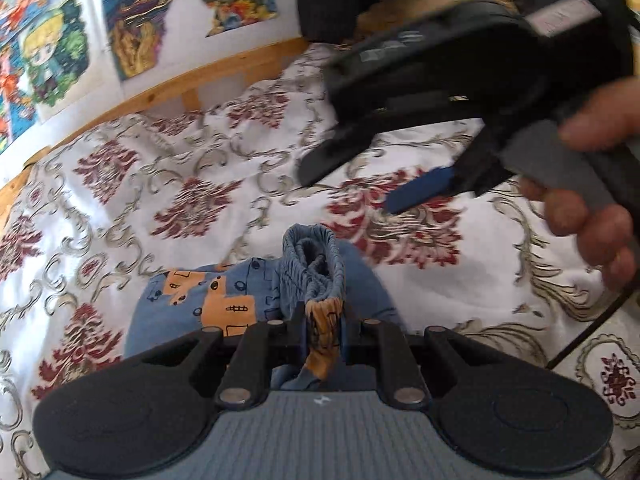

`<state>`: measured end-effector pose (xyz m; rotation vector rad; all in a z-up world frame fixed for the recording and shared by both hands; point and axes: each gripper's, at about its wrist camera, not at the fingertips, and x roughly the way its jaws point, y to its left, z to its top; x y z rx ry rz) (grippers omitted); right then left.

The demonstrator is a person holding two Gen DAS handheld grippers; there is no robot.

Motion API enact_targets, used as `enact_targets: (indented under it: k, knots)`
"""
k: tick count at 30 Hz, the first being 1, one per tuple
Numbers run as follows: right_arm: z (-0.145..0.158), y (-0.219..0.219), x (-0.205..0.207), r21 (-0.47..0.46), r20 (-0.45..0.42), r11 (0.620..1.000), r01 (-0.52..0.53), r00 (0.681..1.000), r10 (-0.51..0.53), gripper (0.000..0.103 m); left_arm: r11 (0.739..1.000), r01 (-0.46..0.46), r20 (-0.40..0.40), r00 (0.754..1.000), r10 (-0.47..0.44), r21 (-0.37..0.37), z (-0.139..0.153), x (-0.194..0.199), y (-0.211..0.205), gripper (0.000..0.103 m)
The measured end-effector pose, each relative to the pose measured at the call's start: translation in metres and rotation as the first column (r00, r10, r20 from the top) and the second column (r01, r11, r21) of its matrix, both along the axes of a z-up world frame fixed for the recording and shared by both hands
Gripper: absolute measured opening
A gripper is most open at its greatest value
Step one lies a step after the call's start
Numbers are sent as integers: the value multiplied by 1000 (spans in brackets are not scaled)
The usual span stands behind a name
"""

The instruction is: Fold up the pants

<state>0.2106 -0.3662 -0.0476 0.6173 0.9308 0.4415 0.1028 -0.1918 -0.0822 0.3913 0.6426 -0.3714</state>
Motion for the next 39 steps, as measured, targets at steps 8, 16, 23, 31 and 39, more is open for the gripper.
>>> enact_targets:
  k: [8,16,23,31,39]
  knots:
    - [-18,-4,0,-32,-68,999,16,997,-18,30,997,53,0,999,-53,61,-11,-7,-29,16]
    - [-18,-1,0,-68,-55,998,-6,999,2,21,995,53,-2,999,-53,83,-17,-7,-32,19]
    - [-14,-2,-10,-233,-35,972,8,999,-17,58,992,112,-113,987,-117,-54,-14,-6,-8,40]
    - [15,36,-57,-498,170,863,83,985,3,89,955,31,-210,973,-97,-296,25,7,86,80]
    - [-17,97,-72,-735,109,674,66,994,21,78,942,-191,-249,961,122,-275,13,55,160,70]
